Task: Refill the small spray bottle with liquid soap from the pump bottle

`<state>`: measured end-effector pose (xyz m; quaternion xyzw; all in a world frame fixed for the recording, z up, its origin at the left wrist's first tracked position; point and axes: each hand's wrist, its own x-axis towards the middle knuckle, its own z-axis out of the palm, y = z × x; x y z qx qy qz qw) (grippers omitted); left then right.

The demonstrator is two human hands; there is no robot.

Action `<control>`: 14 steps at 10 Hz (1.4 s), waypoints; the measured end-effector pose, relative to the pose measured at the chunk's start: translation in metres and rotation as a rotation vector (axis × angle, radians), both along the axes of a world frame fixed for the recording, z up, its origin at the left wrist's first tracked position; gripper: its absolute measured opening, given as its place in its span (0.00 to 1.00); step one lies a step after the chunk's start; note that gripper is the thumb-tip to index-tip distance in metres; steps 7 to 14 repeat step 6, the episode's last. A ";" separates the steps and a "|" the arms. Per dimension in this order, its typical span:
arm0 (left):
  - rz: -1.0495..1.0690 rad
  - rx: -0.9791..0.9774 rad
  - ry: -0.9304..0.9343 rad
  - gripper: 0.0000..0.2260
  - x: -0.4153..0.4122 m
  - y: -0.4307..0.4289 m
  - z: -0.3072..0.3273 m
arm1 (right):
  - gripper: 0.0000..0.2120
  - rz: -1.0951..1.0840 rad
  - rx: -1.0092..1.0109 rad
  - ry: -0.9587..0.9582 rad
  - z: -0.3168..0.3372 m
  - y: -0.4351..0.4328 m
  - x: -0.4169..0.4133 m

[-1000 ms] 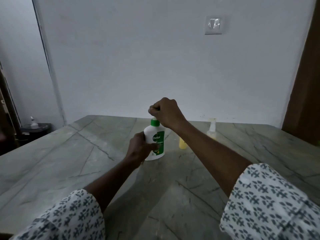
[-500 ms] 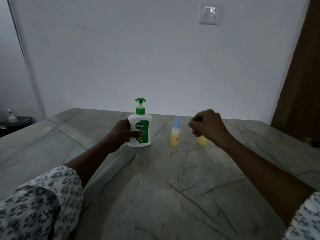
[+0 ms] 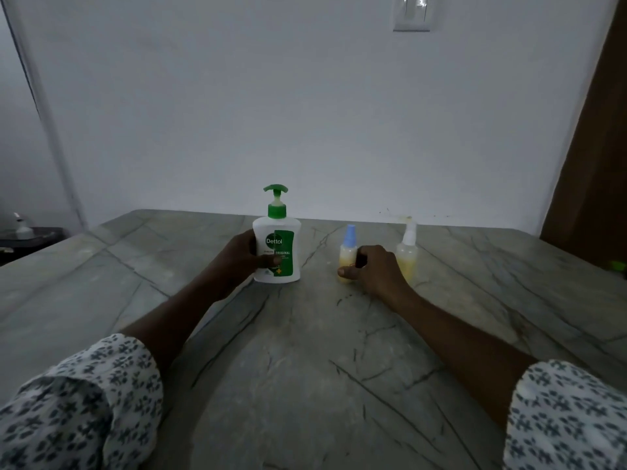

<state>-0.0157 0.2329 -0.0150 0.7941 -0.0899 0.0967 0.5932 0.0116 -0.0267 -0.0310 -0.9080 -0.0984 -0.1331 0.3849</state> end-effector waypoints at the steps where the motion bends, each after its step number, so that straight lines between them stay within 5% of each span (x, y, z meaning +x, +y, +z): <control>1: -0.005 -0.011 -0.023 0.22 0.002 0.003 -0.004 | 0.14 -0.002 0.007 -0.018 -0.001 0.000 0.002; 4: -0.001 0.006 -0.067 0.23 0.009 0.007 -0.011 | 0.16 -0.022 -0.006 -0.013 -0.002 0.004 0.002; 6: -0.036 -0.051 0.002 0.41 0.005 0.016 -0.005 | 0.28 -0.039 0.056 0.023 0.004 0.002 -0.004; 14: -0.036 -0.051 0.002 0.41 0.005 0.016 -0.005 | 0.28 -0.039 0.056 0.023 0.004 0.002 -0.004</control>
